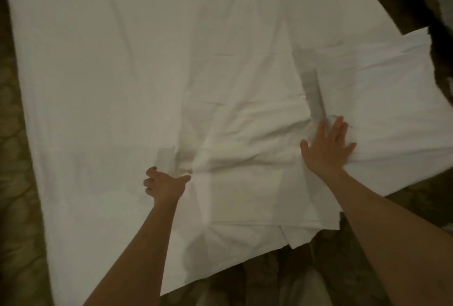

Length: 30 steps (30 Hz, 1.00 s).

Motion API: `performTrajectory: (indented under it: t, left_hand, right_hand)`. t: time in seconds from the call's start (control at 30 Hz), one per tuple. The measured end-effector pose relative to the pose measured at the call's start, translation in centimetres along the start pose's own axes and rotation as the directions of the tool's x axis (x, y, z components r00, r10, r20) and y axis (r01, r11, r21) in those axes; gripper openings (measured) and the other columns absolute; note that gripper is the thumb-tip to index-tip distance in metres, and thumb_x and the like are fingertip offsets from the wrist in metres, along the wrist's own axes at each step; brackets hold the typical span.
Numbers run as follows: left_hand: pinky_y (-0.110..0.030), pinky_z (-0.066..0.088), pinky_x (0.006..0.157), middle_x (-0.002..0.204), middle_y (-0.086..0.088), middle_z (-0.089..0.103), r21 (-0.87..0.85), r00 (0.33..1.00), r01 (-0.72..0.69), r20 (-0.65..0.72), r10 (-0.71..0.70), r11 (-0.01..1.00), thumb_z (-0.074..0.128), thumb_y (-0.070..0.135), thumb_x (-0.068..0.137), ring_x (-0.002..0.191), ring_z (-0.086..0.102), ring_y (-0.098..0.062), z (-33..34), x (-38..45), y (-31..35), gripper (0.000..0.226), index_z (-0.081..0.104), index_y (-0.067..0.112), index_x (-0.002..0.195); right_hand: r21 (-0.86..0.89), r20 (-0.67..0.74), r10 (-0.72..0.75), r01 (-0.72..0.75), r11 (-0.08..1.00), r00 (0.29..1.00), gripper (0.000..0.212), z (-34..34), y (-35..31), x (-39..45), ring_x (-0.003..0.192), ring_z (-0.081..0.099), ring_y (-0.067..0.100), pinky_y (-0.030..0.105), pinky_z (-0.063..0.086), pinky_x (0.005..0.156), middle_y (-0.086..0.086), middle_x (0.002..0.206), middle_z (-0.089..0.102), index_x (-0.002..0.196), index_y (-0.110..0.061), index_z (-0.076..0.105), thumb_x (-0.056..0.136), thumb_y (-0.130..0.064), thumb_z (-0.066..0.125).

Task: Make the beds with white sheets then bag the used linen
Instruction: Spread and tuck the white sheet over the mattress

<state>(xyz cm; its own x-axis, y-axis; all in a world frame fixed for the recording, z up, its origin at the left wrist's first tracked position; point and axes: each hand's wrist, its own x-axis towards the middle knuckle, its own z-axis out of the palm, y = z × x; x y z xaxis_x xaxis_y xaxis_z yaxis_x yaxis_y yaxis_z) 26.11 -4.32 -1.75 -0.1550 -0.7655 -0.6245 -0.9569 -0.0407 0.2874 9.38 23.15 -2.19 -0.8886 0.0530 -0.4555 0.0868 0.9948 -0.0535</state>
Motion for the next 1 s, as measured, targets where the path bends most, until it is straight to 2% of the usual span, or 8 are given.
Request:
performTrajectory:
  t: [0.1, 0.23, 0.4, 0.5, 0.6, 0.8, 0.9, 1.0]
  left_hand:
    - [-0.046, 0.051, 0.094, 0.118, -0.020, 0.064, -0.013, 0.977, -0.007, 0.212, 0.010, 1.000, 0.082, 0.042, 0.068, 0.107, 0.062, -0.037, -1.2, 2.2, -2.1, 0.071, 0.058, 0.003, 0.122]
    - [-0.038, 0.057, 0.077, 0.095, -0.016, 0.066, -0.095, 0.943, -0.063, 0.320, 0.091, 0.993, 0.070, 0.022, 0.087, 0.086, 0.065, -0.032, -2.5, 3.2, -3.7, 0.025, 0.067, 0.001, 0.101]
    - [-0.023, 0.055, 0.054, 0.093, -0.019, 0.069, -0.179, 0.858, -0.051, 0.495, 0.135, 0.983, 0.066, 0.018, 0.090, 0.076, 0.068, -0.025, -3.1, 3.0, -5.1, 0.024, 0.067, -0.006, 0.095]
    - [-0.027, 0.057, 0.062, 0.093, -0.017, 0.071, -0.172, 0.832, -0.085, 0.530, 0.165, 0.981, 0.069, 0.019, 0.089, 0.077, 0.069, -0.024, -3.1, 2.4, -6.0, 0.026, 0.068, -0.005, 0.099]
    - [-0.032, 0.059, 0.069, 0.094, -0.019, 0.071, -0.196, 0.826, -0.072, 0.538, 0.169, 0.978, 0.067, 0.017, 0.090, 0.079, 0.069, -0.026, -2.8, 2.0, -7.1, 0.018, 0.068, -0.001, 0.091]
    - [-0.020, 0.055, 0.057, 0.087, -0.010, 0.070, -0.399, 0.789, -0.001, 0.563, 0.246, 0.917, 0.061, 0.011, 0.093, 0.075, 0.067, -0.017, -2.7, 0.1, -7.3, 0.012, 0.066, 0.000, 0.091]
    - [-0.019, 0.054, 0.056, 0.088, -0.007, 0.069, -0.443, 0.804, -0.006, 0.530, 0.267, 0.896, 0.061, 0.012, 0.094, 0.077, 0.066, -0.015, -2.9, -0.7, -7.6, 0.011, 0.065, 0.002, 0.092]
    - [-0.020, 0.056, 0.058, 0.093, -0.005, 0.070, -0.460, 0.810, -0.040, 0.504, 0.298, 0.887, 0.062, 0.018, 0.094, 0.081, 0.067, -0.014, -3.4, -0.9, -8.0, 0.010, 0.066, 0.008, 0.094]
  right_hand:
    - [0.151, 0.073, -0.100, 0.088, 0.985, 0.992, 0.063, 1.8, -4.1, -2.3, 0.149, -0.001, 0.024, 0.051, 0.007, 0.116, 0.011, 0.161, -0.002, 0.151, -0.012, 0.021, 0.097, -0.031, 0.047]
    - [0.337, 0.010, -0.269, 0.250, 0.908, 0.963, 0.037, 5.3, -9.8, -8.1, 0.128, 0.040, 0.031, 0.037, 0.033, 0.103, 0.015, 0.136, 0.043, 0.122, -0.006, 0.057, 0.087, -0.018, 0.061]
    - [0.589, 0.302, -0.240, 0.017, 0.808, 0.923, 0.023, 8.7, -14.1, -15.4, 0.079, 0.066, 0.023, 0.030, 0.049, 0.073, 0.010, 0.083, 0.071, 0.082, -0.010, 0.068, 0.091, -0.026, 0.055]
    - [0.587, 0.685, -0.206, -0.362, 0.724, 0.699, 0.048, 10.2, -14.3, -18.6, 0.058, 0.063, 0.014, 0.022, 0.048, 0.057, 0.006, 0.073, 0.070, 0.090, -0.003, 0.070, 0.097, -0.044, 0.045]
    - [0.491, 0.846, -0.207, -0.565, 0.663, 0.492, 0.065, 11.4, -13.4, -20.4, 0.074, 0.068, 0.017, 0.025, 0.049, 0.067, 0.010, 0.094, 0.074, 0.105, -0.002, 0.067, 0.094, -0.060, 0.040]
    - [0.545, 0.824, -0.262, -0.828, 0.130, 0.502, 0.068, 13.3, -11.8, -21.5, 0.098, 0.068, 0.025, 0.036, 0.050, 0.082, 0.011, 0.104, 0.072, 0.112, -0.005, 0.064, 0.084, -0.066, 0.052]
    - [0.573, 0.722, -0.249, -0.759, -0.310, 0.646, 0.049, 12.6, -12.3, -21.1, 0.108, 0.063, 0.028, 0.035, 0.052, 0.081, 0.013, 0.116, 0.067, 0.123, -0.007, 0.059, 0.089, -0.042, 0.062]
    - [0.583, 0.660, -0.137, -0.619, -0.527, 0.738, 0.045, 12.1, -12.7, -20.6, 0.110, 0.062, 0.030, 0.036, 0.056, 0.078, 0.015, 0.122, 0.064, 0.128, -0.005, 0.055, 0.087, -0.020, 0.069]
